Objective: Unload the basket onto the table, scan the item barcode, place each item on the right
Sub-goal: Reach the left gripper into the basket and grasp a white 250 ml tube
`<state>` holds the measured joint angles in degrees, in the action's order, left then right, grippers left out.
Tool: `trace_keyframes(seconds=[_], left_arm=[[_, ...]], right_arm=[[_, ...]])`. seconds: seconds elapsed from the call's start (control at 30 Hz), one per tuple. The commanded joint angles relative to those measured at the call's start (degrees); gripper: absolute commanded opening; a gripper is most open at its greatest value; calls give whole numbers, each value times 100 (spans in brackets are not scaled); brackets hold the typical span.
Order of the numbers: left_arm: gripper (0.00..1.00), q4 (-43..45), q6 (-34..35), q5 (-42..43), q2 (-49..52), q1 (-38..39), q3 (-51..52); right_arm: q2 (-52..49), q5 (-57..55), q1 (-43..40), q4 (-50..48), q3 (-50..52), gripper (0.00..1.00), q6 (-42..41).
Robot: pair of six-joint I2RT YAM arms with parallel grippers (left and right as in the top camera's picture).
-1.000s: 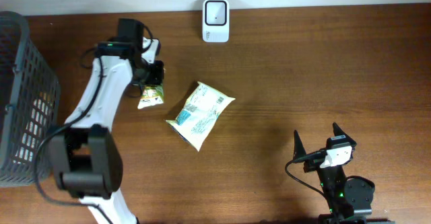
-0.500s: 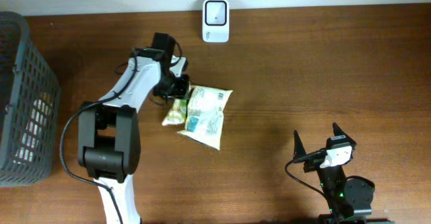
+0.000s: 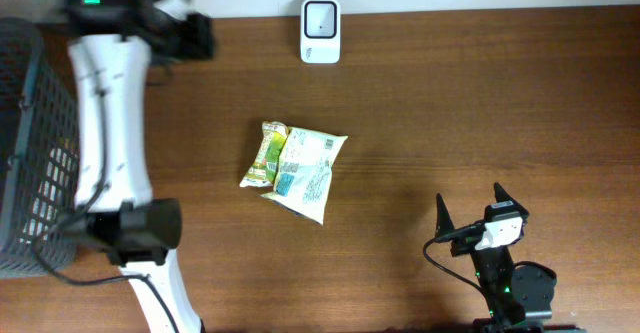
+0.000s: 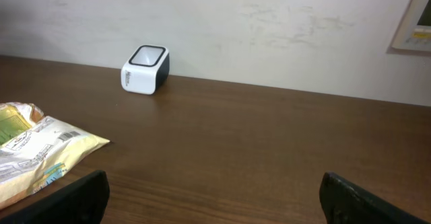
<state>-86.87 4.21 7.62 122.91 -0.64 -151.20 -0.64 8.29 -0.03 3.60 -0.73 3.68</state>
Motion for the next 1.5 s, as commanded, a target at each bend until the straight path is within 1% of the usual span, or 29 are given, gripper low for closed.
trace_keyframes(seconds=[0.0,0.03,0.1,0.2,0.23,0.33,0.47,0.5,0.53,0.57,0.6,0.73,0.8,0.9,1.0,1.1,1.23,1.3,1.37,1.4,1.43,1.47], left_arm=[[70,-531,354,-820,-81,-739,-1729],[71,-719,459,-975,-81,-1078,-2138],[70,-984,625,-1154,-81,-1742,-2461],[68,-984,994,-1113,-79,-2693,-2190],[66,-984,992,-988,-79,-2938,-2028],[67,-984,1064,-935,-76,-3648,-1062],[73,-710,1071,-953,-76,-4175,227],[77,-509,1071,-949,-76,-4299,643],[82,-387,1071,-905,-76,-4371,909],[88,-210,968,-765,-76,-4448,1257],[88,37,671,-555,-76,-4527,1749],[87,881,-304,-365,-76,-4614,3123],[86,1447,-798,-7,-76,-4614,3869],[85,2061,-1360,339,-76,-4614,4529],[84,2518,-1770,339,-76,-4614,5075],[84,2918,-1810,332,-76,-4614,5466],[71,3348,-1803,262,-76,-4614,5877],[45,3375,-1801,245,-76,-4614,5901],[25,3373,-1799,247,-76,-4614,5901],[21,3370,-1797,247,-79,-4614,5899],[14,3364,-1637,247,-79,-4614,5853],[13,3333,-1519,249,-79,-4614,5796]], right_arm=[[44,31,-42,11,42,99,37],[44,31,-42,11,42,99,37],[44,31,-42,11,42,99,37],[44,31,-42,11,42,99,39],[44,31,-42,13,42,99,39],[44,31,-42,11,42,99,37],[44,31,-42,11,42,99,39],[44,31,-42,11,42,99,39],[44,31,-42,13,42,99,37],[44,31,-42,11,42,99,37],[44,31,-42,11,42,99,39],[44,31,-42,13,42,99,37],[44,31,-42,13,42,99,39],[44,31,-42,13,42,99,37],[44,31,-42,11,42,99,37],[44,31,-42,13,42,99,39],[44,31,-42,11,42,99,37],[44,31,-42,11,42,99,37],[44,31,-42,11,42,99,39],[44,31,-42,11,42,99,39],[44,31,-42,11,42,99,39],[44,31,-42,11,42,99,37]])
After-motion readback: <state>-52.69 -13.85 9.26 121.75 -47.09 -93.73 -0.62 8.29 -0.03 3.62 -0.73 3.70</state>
